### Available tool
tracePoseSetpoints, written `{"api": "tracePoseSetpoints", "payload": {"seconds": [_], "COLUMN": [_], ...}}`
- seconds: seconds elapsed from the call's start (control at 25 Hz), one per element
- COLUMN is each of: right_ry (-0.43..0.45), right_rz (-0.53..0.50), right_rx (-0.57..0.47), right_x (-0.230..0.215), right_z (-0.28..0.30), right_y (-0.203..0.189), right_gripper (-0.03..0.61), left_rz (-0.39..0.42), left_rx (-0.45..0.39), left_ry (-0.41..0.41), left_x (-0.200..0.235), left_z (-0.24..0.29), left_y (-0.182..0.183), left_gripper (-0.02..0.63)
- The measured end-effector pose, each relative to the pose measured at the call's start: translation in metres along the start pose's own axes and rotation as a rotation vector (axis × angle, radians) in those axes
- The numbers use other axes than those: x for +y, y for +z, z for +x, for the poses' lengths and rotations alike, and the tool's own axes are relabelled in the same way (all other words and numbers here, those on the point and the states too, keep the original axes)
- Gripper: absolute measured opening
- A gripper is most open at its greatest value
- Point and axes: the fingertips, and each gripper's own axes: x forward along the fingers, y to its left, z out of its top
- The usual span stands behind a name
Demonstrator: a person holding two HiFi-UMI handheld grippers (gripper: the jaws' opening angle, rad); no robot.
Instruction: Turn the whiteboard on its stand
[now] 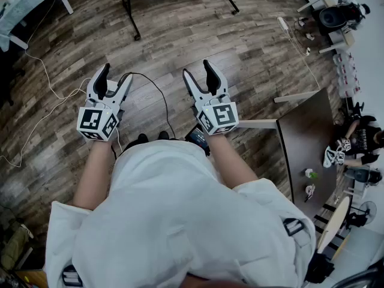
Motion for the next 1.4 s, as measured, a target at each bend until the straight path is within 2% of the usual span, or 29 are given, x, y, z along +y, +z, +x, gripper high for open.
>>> {"api": "tracePoseSetpoints", "payload": {"seconds": [0.12,0.36,0.4,0.44,0.48,0.68,0.88,1.12,1.4], "right_ry": [-0.025,-0.019,-0.014,-0.012,-0.017,-0.054,-0.06,-0.081,-0.05], "right_rz": [-0.001,0.001,-0.005,-0.013,-0.018,-0.016,0.022,0.037,0.051], "right_rx": [0.022,0.009,-0.01,-0.033,-0.045,0.009,0.02,0.001,0.01], "right_x": [-0.007,-0.017,-0.02,-0.023,-0.028,-0.051,-0.061,-0.08,-0.087], "right_z": [-0.005,-0.008,-0.009,-0.012,-0.015,-0.026,-0.033,-0.04,-0.042], "right_y": [-0.01,-0.007,-0.005,-0.003,-0.004,-0.016,-0.025,-0.027,-0.041], "right_gripper": [0.252,0.252,0.258,0.307,0.328,0.328,0.31,0.299,0.299], "left_rz": [-0.049,-0.037,-0.047,-0.06,-0.075,-0.085,-0.104,-0.083,-0.058], "left_rx": [-0.023,-0.015,-0.019,-0.027,-0.037,-0.044,-0.033,-0.038,-0.018], "left_ry": [-0.012,-0.032,-0.037,-0.042,-0.047,-0.046,-0.056,-0.045,-0.048], "left_x": [-0.004,-0.009,-0.009,-0.01,-0.01,-0.014,-0.025,-0.034,-0.055], "left_z": [0.002,0.013,0.015,0.017,0.017,0.025,0.038,0.048,0.06], "left_y": [0.004,0.006,0.007,0.008,0.009,0.008,-0.002,-0.003,-0.015], "left_gripper": [0.304,0.304,0.304,0.304,0.304,0.304,0.304,0.304,0.304]}}
